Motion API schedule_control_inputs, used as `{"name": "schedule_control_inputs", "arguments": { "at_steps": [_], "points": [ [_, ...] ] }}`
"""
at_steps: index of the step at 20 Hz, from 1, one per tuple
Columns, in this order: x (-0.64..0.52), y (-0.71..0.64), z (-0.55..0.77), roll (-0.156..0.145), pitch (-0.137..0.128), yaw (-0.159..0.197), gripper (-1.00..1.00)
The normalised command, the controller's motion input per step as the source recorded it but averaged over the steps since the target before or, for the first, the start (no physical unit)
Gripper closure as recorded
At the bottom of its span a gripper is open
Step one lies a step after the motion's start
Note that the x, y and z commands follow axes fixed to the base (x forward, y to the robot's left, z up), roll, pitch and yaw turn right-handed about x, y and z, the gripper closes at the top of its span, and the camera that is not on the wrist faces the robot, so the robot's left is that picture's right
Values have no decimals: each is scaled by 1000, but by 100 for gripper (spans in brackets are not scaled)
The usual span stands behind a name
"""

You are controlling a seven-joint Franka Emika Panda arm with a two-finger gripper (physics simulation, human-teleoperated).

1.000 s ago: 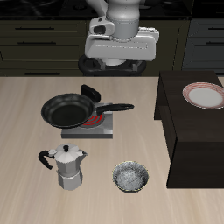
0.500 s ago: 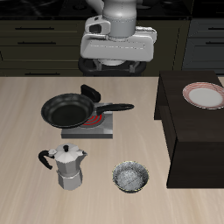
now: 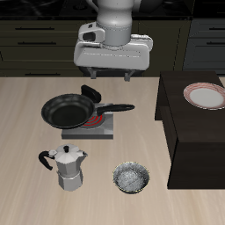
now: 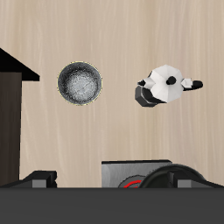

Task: Place the bowl on the plate

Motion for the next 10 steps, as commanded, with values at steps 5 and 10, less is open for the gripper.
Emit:
{"name": "schedule_control_inputs", "arguments": {
  "at_steps": [5,10],
  "points": [
    [389,-16,-73,-20,16,3,-100],
    [270,-38,-38,-6,-2,6,-100]
  ]
}}
